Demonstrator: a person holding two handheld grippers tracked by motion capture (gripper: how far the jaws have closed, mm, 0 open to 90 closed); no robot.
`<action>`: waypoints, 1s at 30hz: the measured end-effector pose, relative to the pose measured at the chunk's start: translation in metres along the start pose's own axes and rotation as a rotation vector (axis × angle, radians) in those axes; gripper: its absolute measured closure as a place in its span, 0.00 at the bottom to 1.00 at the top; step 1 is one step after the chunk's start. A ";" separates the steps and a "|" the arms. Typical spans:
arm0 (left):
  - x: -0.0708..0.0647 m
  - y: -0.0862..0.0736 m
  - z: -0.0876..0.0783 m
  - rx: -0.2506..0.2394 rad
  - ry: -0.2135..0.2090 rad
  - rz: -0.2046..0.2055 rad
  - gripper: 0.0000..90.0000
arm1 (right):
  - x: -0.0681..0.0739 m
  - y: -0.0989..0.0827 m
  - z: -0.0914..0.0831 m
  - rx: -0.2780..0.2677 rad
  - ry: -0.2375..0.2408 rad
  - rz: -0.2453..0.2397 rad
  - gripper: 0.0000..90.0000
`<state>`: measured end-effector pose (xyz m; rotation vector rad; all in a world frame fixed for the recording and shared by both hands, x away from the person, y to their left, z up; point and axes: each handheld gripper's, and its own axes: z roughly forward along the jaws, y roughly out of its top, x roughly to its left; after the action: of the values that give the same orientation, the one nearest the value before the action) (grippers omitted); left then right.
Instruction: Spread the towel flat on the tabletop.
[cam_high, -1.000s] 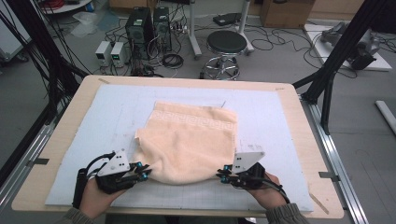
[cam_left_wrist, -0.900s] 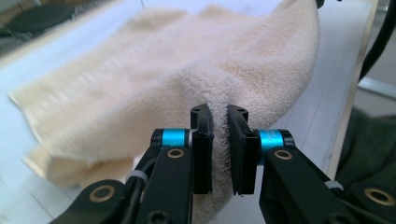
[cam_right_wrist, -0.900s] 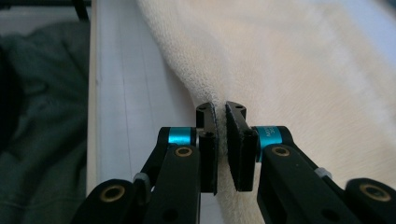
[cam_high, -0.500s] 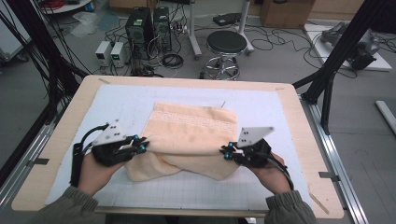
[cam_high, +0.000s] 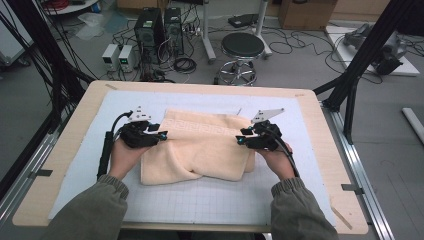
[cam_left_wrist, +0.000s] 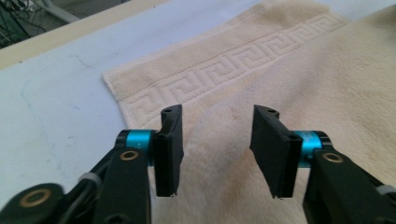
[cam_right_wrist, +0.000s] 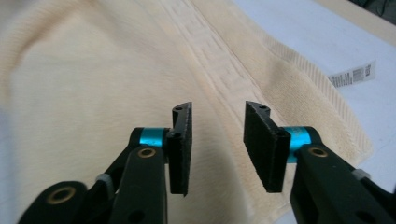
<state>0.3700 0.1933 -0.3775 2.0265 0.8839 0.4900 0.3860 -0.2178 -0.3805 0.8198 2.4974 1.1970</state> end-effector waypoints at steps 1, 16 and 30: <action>-0.001 -0.001 -0.005 -0.009 0.005 0.002 0.57 | 0.004 -0.001 -0.004 -0.016 0.008 0.000 0.64; -0.063 -0.072 -0.048 -0.026 -0.091 0.162 0.47 | 0.082 -0.043 -0.021 -0.036 0.085 -0.124 0.57; -0.061 -0.073 -0.028 0.079 -0.168 0.166 0.94 | 0.080 -0.051 0.010 0.097 0.125 -0.180 0.94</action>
<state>0.2825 0.1917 -0.4230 2.1888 0.6461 0.3737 0.3065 -0.1898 -0.4254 0.5419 2.6822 1.1051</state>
